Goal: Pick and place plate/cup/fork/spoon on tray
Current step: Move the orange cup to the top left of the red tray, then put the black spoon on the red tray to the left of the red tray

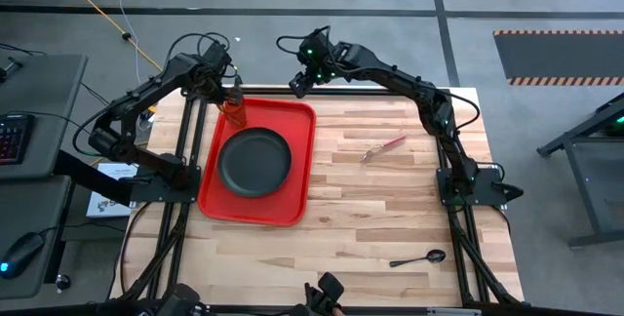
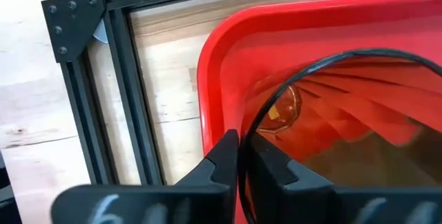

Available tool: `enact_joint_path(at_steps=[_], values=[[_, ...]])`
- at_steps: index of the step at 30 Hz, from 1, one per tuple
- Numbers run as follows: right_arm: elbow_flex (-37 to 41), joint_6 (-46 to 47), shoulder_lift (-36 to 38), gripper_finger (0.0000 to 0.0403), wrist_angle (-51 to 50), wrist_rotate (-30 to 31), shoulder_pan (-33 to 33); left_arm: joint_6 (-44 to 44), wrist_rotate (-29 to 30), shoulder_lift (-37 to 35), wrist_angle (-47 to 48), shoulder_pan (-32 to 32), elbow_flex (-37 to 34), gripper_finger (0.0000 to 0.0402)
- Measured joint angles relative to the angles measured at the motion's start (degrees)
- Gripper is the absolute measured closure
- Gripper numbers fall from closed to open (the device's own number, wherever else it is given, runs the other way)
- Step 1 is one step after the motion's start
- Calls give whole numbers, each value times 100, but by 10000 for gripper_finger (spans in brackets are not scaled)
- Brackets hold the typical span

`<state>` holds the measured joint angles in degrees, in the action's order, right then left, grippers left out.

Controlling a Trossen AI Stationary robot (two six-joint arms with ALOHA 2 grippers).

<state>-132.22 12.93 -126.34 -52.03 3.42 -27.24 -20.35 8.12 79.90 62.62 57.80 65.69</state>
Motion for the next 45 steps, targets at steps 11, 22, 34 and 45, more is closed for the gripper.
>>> enact_joint_path(at_steps=[11, 22, 34, 45], values=[[0, 0, 0, 208, 0, -4, -2, -38, -2, -4, -216, 0, -7, 333], [0, 0, 0, 208, 0, -24, -2, 54, -43, -501, -248, 0, 43, 243], [-9, -737, 24, 208, -559, -409, -31, 321, -615, -1265, -271, -2, 1158, 204], [-11, -1839, 168, 208, -3601, -1338, 19, 114, -1545, -3146, -1901, -1035, 626, 204]])
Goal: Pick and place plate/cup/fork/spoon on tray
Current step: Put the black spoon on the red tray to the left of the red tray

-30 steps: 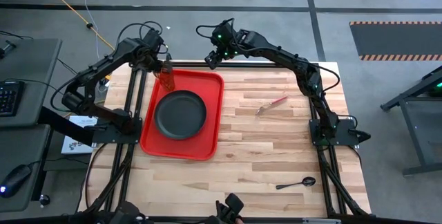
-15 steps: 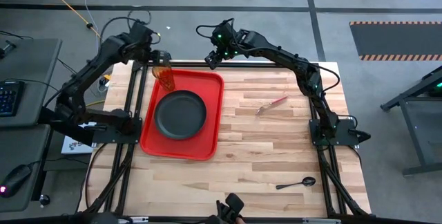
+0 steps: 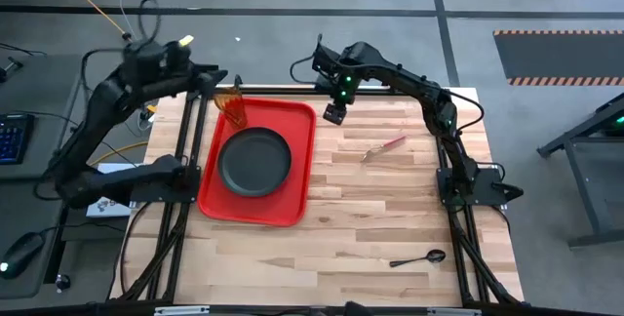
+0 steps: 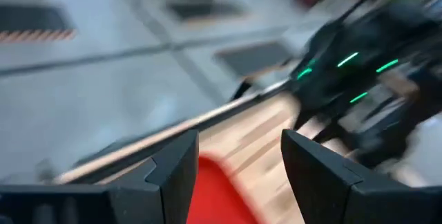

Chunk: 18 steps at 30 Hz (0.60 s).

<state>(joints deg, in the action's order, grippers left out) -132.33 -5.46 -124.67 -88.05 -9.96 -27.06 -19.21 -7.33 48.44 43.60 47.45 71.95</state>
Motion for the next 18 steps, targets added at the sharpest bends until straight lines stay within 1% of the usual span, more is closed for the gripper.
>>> enact_joint_path(at_steps=[3, 6, 11, 18], values=[[0, 3, 19, 208, -76, -14, 105, -397, -85, -493, -806, -315, -386, 204], [0, 1, 66, 208, -97, -15, 245, -606, -92, -844, -1433, -549, -657, 204], [4, -3, 90, 208, -210, -265, 540, -758, -84, -1089, -1722, -738, -709, 204], [4, 57, 441, 208, -201, -210, 661, -622, -73, -1025, -1883, -751, -713, 204]])
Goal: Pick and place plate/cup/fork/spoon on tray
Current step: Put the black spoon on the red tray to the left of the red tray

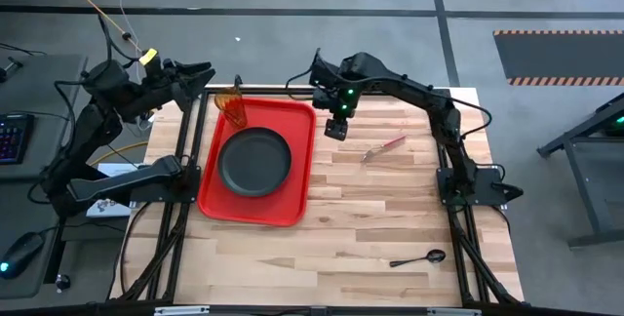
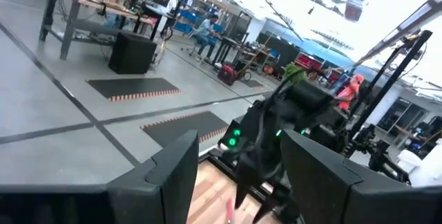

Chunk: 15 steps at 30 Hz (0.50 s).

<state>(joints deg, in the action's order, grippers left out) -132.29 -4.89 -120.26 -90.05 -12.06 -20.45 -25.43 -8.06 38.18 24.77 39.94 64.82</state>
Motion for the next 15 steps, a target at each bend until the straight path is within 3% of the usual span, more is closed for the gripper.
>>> enact_joint_path(at_steps=[11, 13, 15], values=[[62, -50, 559, 208, 33, 200, -65, -146, -31, 183, -364, 2, -2, 204], [569, -97, 836, 208, 235, 198, -71, -211, -38, 183, -428, 2, -2, 204], [1654, -44, 1376, 208, 788, 173, -101, -275, -38, 194, -531, 2, -2, 204]])
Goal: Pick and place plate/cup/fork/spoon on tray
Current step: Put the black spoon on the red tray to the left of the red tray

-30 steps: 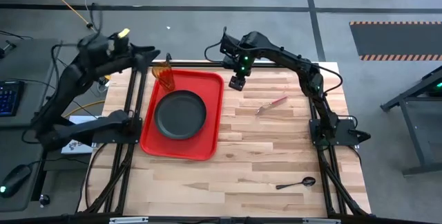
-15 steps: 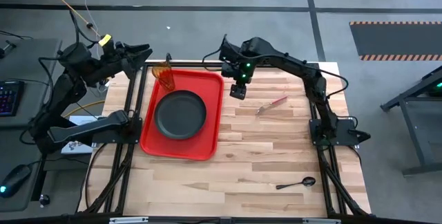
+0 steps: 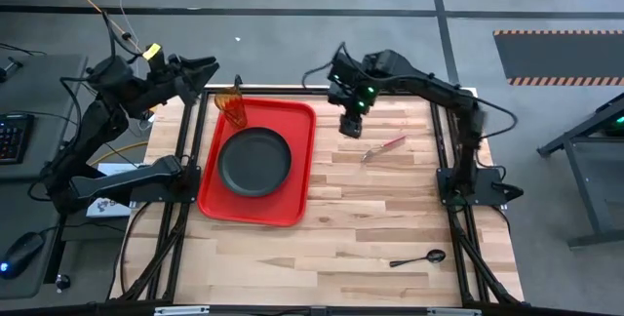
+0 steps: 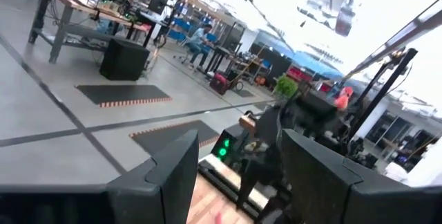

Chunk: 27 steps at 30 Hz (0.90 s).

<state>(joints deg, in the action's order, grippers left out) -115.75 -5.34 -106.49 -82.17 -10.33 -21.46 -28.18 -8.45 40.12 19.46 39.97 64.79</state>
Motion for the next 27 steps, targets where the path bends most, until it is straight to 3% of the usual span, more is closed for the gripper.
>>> enact_joint_path(at_steps=[3, 6, 10, 13, 17, 21, 27], values=[[2316, 516, 1319, 208, 1296, -236, -32, -31, 0, 0, -44, 0, 0, 204], [4521, 1592, 2882, 208, 2453, -504, 42, -26, 10, 9, -60, 0, 0, 204], [6254, 3473, 4677, 208, 3205, -769, 494, -31, 42, 56, -195, 0, 0, 204], [6658, 4635, 5525, 208, 3346, -675, 1063, -31, 42, 110, -335, 0, 0, 204], [6551, 5492, 5831, 208, 3249, -276, 1901, -31, 44, 162, -340, 0, 0, 204], [6270, 5797, 5409, 208, 2984, -383, 2677, -27, 44, 166, -324, 2, 0, 204], [6145, 5788, 4319, 208, 2559, -1434, 3912, 152, 46, 166, -326, 2, 0, 204]])
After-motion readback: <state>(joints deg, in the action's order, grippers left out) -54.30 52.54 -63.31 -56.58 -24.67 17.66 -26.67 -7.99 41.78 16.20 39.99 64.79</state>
